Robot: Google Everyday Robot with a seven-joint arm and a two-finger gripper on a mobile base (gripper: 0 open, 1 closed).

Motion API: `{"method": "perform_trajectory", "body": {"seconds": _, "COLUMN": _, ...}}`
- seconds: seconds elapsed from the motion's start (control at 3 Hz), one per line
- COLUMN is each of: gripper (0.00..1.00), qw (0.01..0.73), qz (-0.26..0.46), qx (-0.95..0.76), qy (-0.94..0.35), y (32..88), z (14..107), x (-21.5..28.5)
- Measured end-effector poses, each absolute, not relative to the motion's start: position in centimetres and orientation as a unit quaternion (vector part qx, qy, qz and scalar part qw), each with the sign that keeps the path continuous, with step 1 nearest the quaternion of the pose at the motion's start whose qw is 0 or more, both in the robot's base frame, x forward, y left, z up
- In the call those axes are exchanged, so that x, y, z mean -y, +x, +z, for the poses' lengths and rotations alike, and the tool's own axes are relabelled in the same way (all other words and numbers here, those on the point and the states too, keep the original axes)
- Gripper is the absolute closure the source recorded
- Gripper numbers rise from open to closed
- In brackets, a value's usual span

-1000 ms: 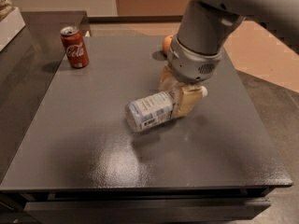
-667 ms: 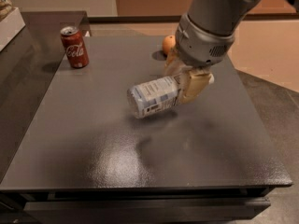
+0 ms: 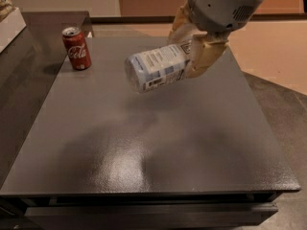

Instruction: Pick blue plastic bottle

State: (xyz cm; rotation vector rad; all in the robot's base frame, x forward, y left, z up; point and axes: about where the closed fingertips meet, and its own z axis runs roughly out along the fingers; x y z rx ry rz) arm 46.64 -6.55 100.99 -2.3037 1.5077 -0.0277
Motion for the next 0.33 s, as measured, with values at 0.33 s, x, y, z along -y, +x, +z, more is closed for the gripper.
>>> {"method": "perform_trajectory", "body": {"seconds": 0.33, "gripper": 1.00, "qw": 0.193, "qz": -0.010, "qx": -0.537, "qy": -0.821, "y": 46.64, "z": 100.99, "x": 6.54}}
